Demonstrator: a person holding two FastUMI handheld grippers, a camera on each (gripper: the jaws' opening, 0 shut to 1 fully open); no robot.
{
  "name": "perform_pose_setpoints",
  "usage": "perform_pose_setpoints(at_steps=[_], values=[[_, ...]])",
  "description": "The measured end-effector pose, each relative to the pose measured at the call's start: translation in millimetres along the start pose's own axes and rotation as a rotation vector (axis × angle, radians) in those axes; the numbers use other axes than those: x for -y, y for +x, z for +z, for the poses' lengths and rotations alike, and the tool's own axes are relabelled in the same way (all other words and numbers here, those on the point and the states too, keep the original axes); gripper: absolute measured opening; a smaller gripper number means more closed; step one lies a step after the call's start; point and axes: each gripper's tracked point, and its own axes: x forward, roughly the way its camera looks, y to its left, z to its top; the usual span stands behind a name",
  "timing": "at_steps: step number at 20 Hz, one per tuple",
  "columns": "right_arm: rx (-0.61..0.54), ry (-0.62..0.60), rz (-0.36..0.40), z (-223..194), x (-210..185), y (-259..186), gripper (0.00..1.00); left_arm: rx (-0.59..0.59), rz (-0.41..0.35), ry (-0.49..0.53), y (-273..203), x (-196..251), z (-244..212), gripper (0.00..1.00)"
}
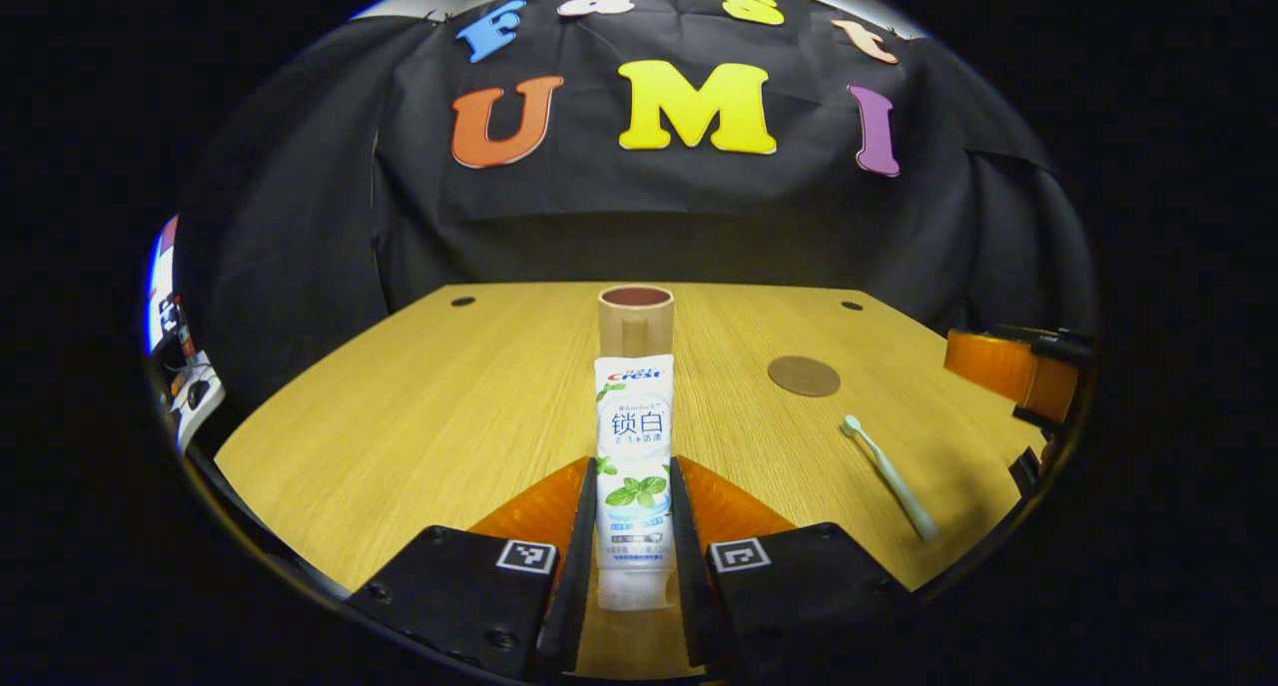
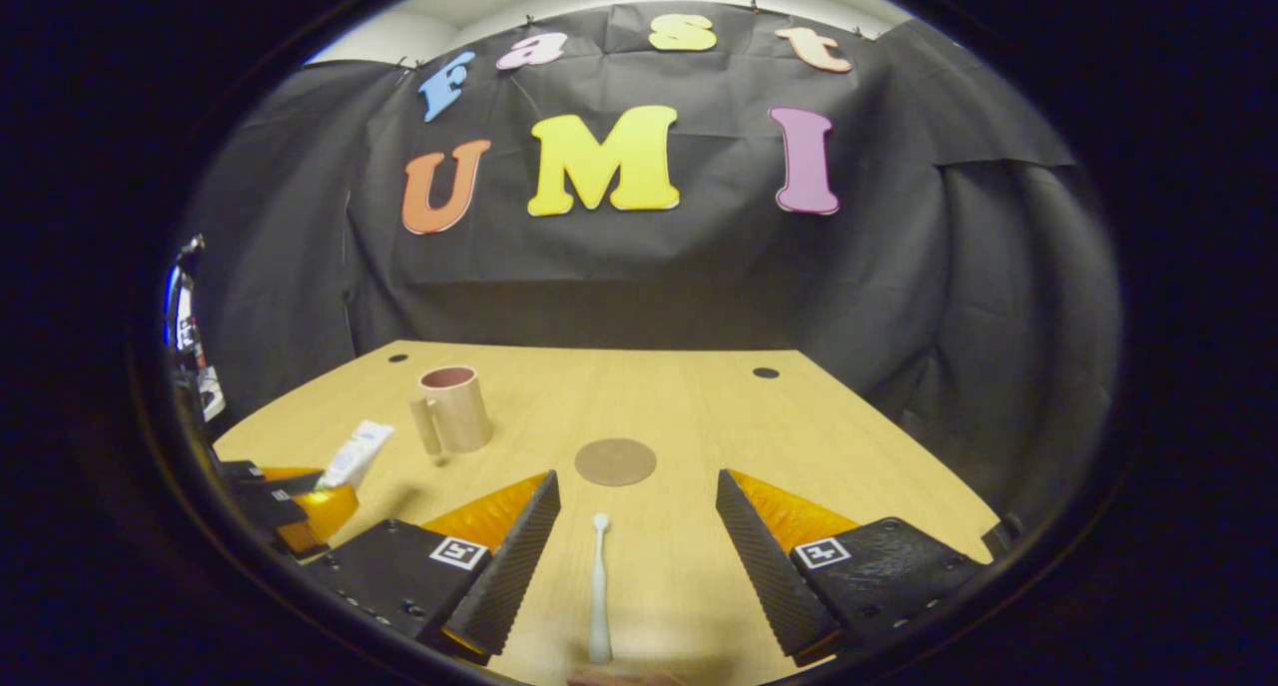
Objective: Put the toothbrush and toothpaste on the desktop into the cup, then pick up the cup and place it on the coaster on the desktop.
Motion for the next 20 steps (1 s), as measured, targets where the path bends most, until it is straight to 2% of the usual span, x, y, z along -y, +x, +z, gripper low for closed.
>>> perform_pose_setpoints(at_steps=[5,8,11,12,13,14,15,16,17,19,20], values=[[-0.168,-0.017,-0.011,-48.3,-4.5,41.8,0.95,0.098,-0.023,-0.031,-16.9,-2.4,32.7,0.42],[-0.252,-0.033,0.005,-75.6,-15.4,53.0,0.92,0.152,-0.015,0.016,-23.8,-1.7,48.5,0.42],[-0.295,-0.001,0.037,-88.8,-27.3,61.7,0.71,0.176,-0.032,0.02,-27.9,0.8,52.5,0.41],[-0.318,0.006,0.036,-94.3,-27.0,64.0,0.6,0.174,-0.034,0.015,-28.2,-0.6,53.1,0.41],[-0.336,0.006,0.044,-97.8,-28.1,67.3,0.6,0.173,-0.032,0.012,-28.3,-3.8,52.2,0.41],[-0.339,0.031,0.053,-96.9,-29.0,62.9,0.46,0.171,-0.027,0.013,-27.1,-7.2,52.2,0.41],[-0.335,0.053,0.029,-94.5,-22.3,66.7,0.37,0.171,-0.024,0.016,-28.6,-8.0,53.8,0.41],[-0.343,0.077,0.041,-99.2,-23.0,65.7,0.1,0.17,-0.022,0.009,-29.1,-9.8,53.9,0.41],[-0.349,0.077,0.065,-99.3,-25.7,66.9,0.04,0.167,-0.024,-0.001,-27.5,-10.7,53.8,0.41],[-0.353,0.106,0.07,-97.8,-23.5,70.0,0.07,0.164,-0.029,-0.013,-26.9,-11.7,53.4,0.42],[-0.356,0.103,0.08,-100.2,-21.1,65.6,0.01,0.165,-0.027,-0.012,-26.3,-12.7,55.2,0.42]])
